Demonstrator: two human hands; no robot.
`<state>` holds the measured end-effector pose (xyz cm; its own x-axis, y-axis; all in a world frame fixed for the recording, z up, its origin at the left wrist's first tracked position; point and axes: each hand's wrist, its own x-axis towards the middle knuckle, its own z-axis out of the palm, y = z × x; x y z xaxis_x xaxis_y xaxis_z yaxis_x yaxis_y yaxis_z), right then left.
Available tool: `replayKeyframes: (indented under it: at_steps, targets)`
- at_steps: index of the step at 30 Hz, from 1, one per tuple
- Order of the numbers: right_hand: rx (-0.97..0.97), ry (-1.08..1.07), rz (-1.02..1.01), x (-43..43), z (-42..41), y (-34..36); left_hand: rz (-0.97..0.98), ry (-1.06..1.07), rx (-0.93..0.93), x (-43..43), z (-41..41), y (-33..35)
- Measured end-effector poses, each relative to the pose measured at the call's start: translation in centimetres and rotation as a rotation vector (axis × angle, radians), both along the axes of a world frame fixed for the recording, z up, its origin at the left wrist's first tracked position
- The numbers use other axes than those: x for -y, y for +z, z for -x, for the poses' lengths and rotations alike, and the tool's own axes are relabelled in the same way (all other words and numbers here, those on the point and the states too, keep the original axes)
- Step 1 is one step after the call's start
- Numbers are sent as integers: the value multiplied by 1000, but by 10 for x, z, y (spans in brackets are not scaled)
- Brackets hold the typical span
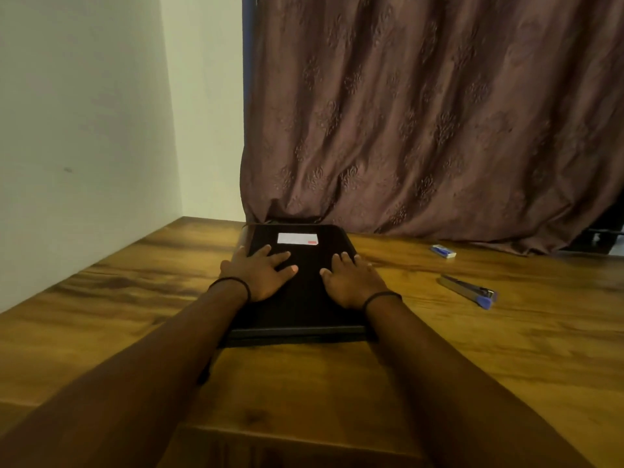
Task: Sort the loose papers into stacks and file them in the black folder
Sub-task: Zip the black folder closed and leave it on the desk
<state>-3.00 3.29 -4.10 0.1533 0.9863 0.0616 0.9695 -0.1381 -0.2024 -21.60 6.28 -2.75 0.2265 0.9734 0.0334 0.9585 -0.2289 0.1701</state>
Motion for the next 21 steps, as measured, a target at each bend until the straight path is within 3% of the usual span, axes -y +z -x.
replayKeyframes:
  at_steps: [2,6,7,10,13,15,21]
  targets:
    - [6,8,-6,-8,1,-2,-70,-8,176,-8,6,-1]
    - [32,15,-204,1,-1,0,-137,-10,845,-3,25,0]
    - [60,15,-328,5,1,1,-197,21,866,1,32,1]
    - [165,26,-687,21,6,7,-344,170,706,15,50,-2]
    - [182,103,-872,45,23,8,-323,296,639,36,67,-4]
    - [152,181,-879,66,43,7,-291,268,613,53,77,-9]
    - [-31,336,-556,120,112,-3,-165,9,776,111,113,-21]
